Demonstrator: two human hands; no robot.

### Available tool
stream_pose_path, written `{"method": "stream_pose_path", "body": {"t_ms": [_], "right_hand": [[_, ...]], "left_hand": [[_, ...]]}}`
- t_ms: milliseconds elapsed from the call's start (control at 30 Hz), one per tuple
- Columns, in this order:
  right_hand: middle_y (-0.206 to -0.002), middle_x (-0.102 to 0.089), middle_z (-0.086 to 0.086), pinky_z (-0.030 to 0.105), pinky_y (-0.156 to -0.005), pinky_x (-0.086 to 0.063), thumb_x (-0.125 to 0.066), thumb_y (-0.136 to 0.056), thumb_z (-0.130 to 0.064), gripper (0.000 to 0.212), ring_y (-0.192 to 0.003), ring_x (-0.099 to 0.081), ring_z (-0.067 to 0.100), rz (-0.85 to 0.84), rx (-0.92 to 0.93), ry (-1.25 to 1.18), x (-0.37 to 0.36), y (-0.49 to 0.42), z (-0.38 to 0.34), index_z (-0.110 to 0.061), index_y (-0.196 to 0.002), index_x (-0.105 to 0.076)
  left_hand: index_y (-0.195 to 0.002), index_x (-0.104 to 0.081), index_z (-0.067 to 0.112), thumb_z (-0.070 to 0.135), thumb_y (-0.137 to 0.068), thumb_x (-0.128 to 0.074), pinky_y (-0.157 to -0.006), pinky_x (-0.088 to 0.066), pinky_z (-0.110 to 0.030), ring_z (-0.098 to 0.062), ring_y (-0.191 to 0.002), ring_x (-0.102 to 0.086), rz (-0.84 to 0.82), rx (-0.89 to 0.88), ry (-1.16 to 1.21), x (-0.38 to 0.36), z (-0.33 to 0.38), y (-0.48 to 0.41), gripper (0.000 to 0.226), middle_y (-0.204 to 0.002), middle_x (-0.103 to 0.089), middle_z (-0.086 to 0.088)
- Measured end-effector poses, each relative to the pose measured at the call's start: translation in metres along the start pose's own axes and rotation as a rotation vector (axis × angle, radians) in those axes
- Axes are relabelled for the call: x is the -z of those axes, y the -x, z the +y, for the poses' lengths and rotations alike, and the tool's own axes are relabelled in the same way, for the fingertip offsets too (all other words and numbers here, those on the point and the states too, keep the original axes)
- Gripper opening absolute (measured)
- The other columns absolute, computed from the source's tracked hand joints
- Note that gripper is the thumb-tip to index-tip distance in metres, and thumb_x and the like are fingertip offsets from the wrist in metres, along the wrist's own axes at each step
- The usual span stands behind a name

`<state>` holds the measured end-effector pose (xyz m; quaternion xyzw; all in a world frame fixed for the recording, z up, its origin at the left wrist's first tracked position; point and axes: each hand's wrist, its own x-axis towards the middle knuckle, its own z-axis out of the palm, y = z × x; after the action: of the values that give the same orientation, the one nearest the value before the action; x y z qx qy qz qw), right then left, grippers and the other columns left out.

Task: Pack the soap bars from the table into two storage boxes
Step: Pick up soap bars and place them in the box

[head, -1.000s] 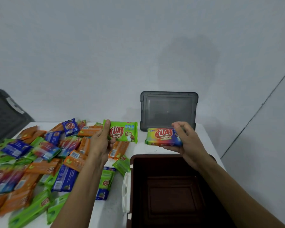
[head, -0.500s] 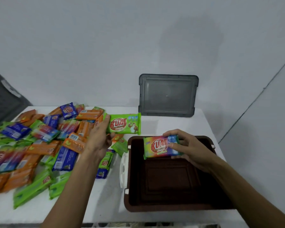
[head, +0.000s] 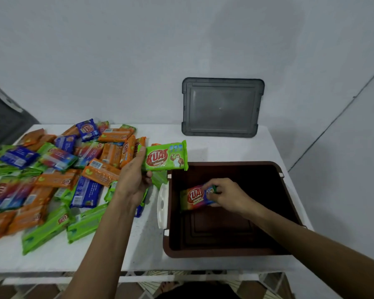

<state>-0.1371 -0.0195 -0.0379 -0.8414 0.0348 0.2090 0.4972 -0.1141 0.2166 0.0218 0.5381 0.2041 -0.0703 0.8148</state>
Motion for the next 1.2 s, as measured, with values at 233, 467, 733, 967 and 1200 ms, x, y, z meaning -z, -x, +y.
{"method": "stream_pose_path", "body": {"t_ms": [233,467,733,967,1200], "right_hand": [[-0.121,-0.062,0.011,0.024,-0.073,-0.051,-0.061,-0.093,-0.012,0.024,-0.105,-0.062,0.023,0.070,0.110,0.499,-0.007,-0.002,0.009,-0.020,-0.116,-0.063],[-0.130,-0.060,0.010,0.025,-0.087,-0.051,-0.053,-0.098,-0.013,0.033,-0.115,-0.060,0.021,-0.011,0.085,0.522,0.006,0.000,0.001,-0.014,-0.129,-0.061],[-0.094,-0.072,0.002,0.037,-0.085,-0.059,-0.050,-0.100,-0.018,0.024,-0.087,-0.072,0.014,0.126,0.216,-0.122,0.031,0.023,-0.041,-0.025,-0.120,-0.061],[-0.106,-0.072,0.014,0.041,-0.080,-0.059,-0.062,-0.093,-0.008,0.046,-0.092,-0.072,0.030,0.083,0.274,-0.609,0.022,0.042,-0.061,-0.027,-0.134,-0.052],[-0.117,-0.068,0.012,0.043,-0.082,-0.058,-0.058,-0.093,-0.003,0.035,-0.104,-0.069,0.029,0.044,0.262,-0.630,0.033,0.054,-0.045,-0.018,-0.125,-0.062]], "left_hand": [[-0.091,-0.065,0.019,0.045,-0.090,-0.060,-0.040,-0.037,-0.013,-0.003,-0.045,-0.046,0.001,0.004,-0.069,0.001,-0.004,-0.002,0.026,-0.073,-0.064,0.005],[-0.094,-0.068,0.017,0.042,-0.088,-0.063,-0.041,-0.039,-0.013,-0.007,-0.049,-0.048,-0.060,-0.023,-0.134,-0.003,-0.002,-0.003,0.026,-0.077,-0.067,0.002],[-0.099,-0.064,0.018,0.038,-0.093,-0.057,-0.045,-0.039,-0.018,-0.008,-0.046,-0.053,-0.117,-0.119,-0.238,-0.013,0.000,0.005,0.022,-0.077,-0.069,0.000],[-0.115,-0.053,0.006,0.029,-0.097,-0.051,-0.043,-0.045,-0.018,-0.015,-0.051,-0.065,-0.284,-0.170,-0.300,-0.036,-0.001,0.027,0.029,-0.088,-0.073,-0.007],[-0.116,-0.053,0.020,0.032,-0.097,-0.054,-0.049,-0.049,-0.026,-0.026,-0.058,-0.068,-0.328,-0.339,-0.649,-0.030,-0.007,0.031,0.023,-0.097,-0.073,-0.005]]}}
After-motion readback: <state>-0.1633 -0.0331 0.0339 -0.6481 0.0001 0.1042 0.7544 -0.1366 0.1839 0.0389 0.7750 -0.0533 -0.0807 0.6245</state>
